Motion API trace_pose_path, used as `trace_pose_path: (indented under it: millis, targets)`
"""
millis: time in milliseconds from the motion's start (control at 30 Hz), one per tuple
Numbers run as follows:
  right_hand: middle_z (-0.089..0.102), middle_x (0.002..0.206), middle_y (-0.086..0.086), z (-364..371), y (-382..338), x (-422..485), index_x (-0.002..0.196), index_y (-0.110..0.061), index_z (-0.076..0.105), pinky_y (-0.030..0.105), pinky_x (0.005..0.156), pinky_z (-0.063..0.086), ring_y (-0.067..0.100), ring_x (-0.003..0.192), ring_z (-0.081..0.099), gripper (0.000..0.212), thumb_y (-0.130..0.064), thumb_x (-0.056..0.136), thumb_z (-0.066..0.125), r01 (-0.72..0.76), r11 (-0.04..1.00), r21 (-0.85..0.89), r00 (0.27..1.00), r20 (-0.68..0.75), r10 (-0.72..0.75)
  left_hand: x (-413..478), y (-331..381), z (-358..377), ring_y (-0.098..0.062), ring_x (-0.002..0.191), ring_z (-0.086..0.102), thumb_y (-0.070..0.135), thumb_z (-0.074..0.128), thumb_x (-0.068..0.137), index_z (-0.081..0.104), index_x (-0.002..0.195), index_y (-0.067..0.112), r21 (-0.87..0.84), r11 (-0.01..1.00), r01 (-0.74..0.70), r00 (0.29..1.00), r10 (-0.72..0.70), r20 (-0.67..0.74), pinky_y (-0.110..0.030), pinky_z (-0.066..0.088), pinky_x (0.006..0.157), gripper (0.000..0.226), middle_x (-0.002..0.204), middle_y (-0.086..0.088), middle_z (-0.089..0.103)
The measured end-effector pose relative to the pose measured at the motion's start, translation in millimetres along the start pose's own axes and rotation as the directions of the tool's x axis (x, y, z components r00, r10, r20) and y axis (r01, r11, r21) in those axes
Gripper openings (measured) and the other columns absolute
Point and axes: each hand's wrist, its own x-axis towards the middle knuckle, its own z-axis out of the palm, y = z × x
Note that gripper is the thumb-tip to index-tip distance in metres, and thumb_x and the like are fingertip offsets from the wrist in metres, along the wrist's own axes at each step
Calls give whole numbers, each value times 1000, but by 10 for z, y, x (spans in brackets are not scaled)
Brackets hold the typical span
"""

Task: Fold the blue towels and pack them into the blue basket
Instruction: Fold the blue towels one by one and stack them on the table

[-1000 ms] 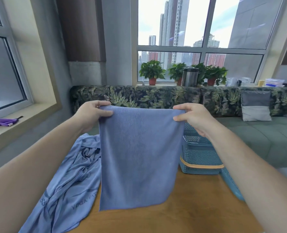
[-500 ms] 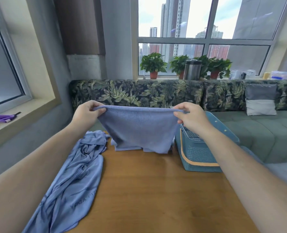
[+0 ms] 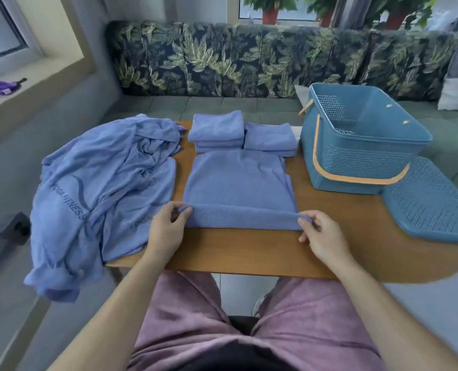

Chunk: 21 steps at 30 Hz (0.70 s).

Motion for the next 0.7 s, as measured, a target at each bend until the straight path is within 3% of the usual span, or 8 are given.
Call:
trace_pose_path:
  millis: [100,200,300,500,700]
  targets:
    - [65,61,1,-9,15,-24,105,-13,67,17,60,46,7,57,62,9,-12,100,60,24,998,56,1000,-17,-23,-12,-22,-23,-2,81,63,25,66,96,69,96,23,-15,1000,4,999,-3,36,-16,47,74,3,90,4,72]
    - [64,60,-1,12,70,-35,104,-15,67,21,65,47,8,59,63,9,-15,100,60,42,997,58,999,-34,-40,-24,-9,-64,9,79,61,23,64,97,69,101,19,-52,998,22,999,-20,47,-6,43,72,7,91,8,72]
    - [66,62,1,33,107,-54,104,-19,67,29,73,49,12,64,66,9,-21,101,59,51,997,54,997,-56,-48,-91,7,-62,11,78,60,22,63,98,69,101,14,-64,998,25,999,-23,23,-5,42,73,10,88,8,71]
    - [70,68,-1,21,81,-130,94,-24,67,32,76,50,11,69,69,8,-22,98,62,50,996,76,997,-67,-45,-174,44,-104,4,60,50,29,61,99,64,87,14,-61,997,38,998,-36,43,-9,37,59,20,62,22,57]
    - [72,70,-1,18,97,-148,80,-21,70,35,69,52,12,71,68,16,-21,94,62,27,995,94,995,-101,-17,-181,59,-105,-3,55,41,35,59,99,53,72,14,-38,999,28,998,-26,56,-14,33,56,34,53,16,44]
